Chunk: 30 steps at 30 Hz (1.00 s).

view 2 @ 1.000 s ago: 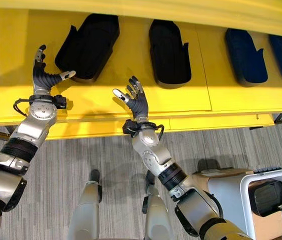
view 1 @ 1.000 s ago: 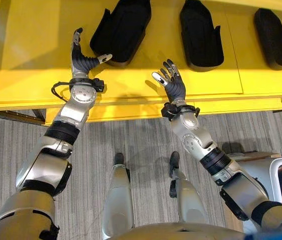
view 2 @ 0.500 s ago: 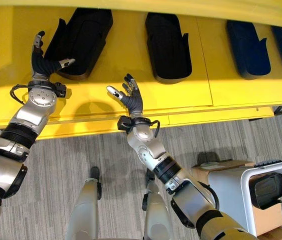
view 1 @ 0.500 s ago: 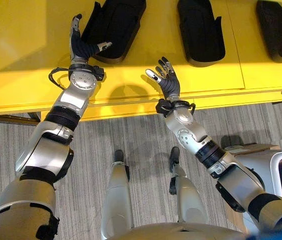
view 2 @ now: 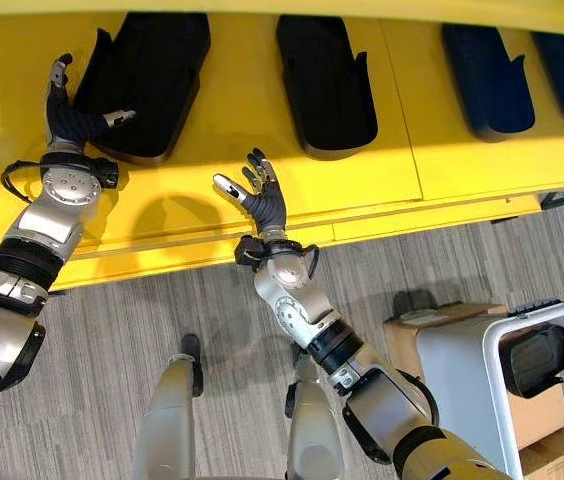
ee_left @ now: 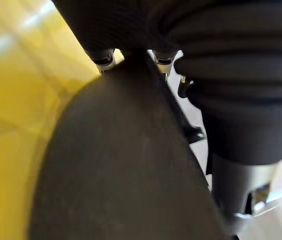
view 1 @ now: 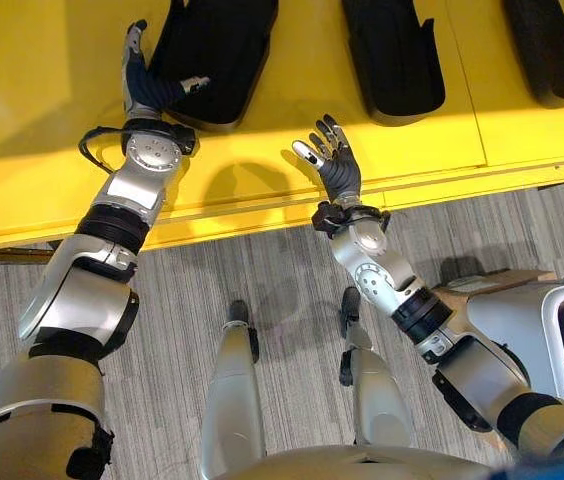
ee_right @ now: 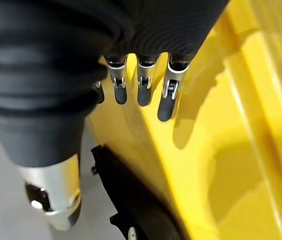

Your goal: Move parts from the plastic box to the shelf.

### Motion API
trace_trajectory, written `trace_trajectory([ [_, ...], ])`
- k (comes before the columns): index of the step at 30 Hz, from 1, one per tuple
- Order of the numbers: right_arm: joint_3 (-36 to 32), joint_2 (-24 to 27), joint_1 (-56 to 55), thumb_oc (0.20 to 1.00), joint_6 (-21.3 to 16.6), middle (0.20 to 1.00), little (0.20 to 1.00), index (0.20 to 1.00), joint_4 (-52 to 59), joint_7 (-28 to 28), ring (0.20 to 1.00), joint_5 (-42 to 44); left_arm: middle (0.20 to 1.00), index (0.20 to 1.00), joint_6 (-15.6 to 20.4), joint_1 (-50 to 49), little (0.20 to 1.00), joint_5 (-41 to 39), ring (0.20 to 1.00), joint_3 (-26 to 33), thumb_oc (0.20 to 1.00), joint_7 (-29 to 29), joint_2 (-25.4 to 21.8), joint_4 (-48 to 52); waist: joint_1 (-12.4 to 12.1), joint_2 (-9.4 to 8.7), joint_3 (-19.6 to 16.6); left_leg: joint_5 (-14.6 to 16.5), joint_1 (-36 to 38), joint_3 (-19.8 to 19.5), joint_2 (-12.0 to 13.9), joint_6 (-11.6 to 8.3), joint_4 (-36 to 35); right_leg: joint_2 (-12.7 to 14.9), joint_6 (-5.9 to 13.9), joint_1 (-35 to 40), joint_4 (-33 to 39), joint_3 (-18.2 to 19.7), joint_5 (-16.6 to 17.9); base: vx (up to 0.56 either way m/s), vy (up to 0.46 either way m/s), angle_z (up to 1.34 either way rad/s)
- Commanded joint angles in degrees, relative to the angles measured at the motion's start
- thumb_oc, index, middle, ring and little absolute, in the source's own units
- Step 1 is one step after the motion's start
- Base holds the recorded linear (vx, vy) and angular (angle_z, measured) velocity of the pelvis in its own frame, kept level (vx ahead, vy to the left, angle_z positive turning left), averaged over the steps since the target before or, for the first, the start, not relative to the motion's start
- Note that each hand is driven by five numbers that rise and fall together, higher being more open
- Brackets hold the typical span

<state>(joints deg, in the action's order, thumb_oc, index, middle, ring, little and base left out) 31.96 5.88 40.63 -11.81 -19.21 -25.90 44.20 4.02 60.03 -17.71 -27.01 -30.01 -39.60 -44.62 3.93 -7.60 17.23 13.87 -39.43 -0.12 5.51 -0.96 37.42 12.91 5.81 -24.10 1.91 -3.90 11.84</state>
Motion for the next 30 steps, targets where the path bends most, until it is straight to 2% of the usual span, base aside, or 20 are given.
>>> trace_trajectory([
  [1, -3.94, 3.13, 0.85, 1.0, -2.56, 1.0, 1.0, 1.0, 3.61, 0.56, 1.0, 0.09, 1.0, 1.0, 1.6, 6.11, 1.0, 1.69, 1.0, -1.43, 1.0, -1.47, -2.55, 0.15, -1.51, 2.36, 1.36, -4.68, 4.2, 3.77, -0.39, -1.06, -10.55, 2.63, 6.62, 9.21, -2.29, -1.19, -6.13, 0.0, 0.0, 0.0],
  [14, -3.84, 3.66, -0.83, 1.0, -2.39, 1.0, 1.0, 1.0, 4.94, 1.59, 1.0, -0.1, 1.0, 1.0, -0.42, 3.02, 1.0, 5.26, 1.0, -0.79, 1.0, -0.79, -0.64, -0.24, -1.11, 2.17, 1.65, -4.7, 3.67, 3.72, -0.39, -1.14, -10.3, 2.38, 6.22, 8.55, -2.28, -1.36, -7.23, -0.01, 0.001, -0.06],
  [25, -3.67, 3.51, -2.69, 1.0, -2.23, 1.0, 1.0, 1.0, 6.29, 2.47, 1.0, -0.25, 1.0, 1.0, -0.55, 0.39, 1.0, 5.57, 1.0, 0.12, 1.0, 0.48, 0.6, -0.75, -1.01, 2.01, 1.55, -5.05, 4.02, 3.49, -0.03, -1.28, -10.61, 1.98, 5.85, 8.23, -2.68, -1.28, -7.84, 0.0, -0.001, 0.0],
  [30, -4.13, 3.93, -3.84, 1.0, -1.91, 1.0, 1.0, 1.0, 7.48, 2.85, 1.0, -0.81, 1.0, 1.0, 0.05, -3.62, 1.0, 5.17, 1.0, 2.66, 1.0, 0.86, 0.18, 1.91, -1.33, 2.13, 1.57, -5.21, 4.22, 3.1, 0.09, -1.43, -10.76, 1.77, 5.43, 8.34, -3.14, -1.5, -8.36, -0.01, -0.013, 0.0],
])
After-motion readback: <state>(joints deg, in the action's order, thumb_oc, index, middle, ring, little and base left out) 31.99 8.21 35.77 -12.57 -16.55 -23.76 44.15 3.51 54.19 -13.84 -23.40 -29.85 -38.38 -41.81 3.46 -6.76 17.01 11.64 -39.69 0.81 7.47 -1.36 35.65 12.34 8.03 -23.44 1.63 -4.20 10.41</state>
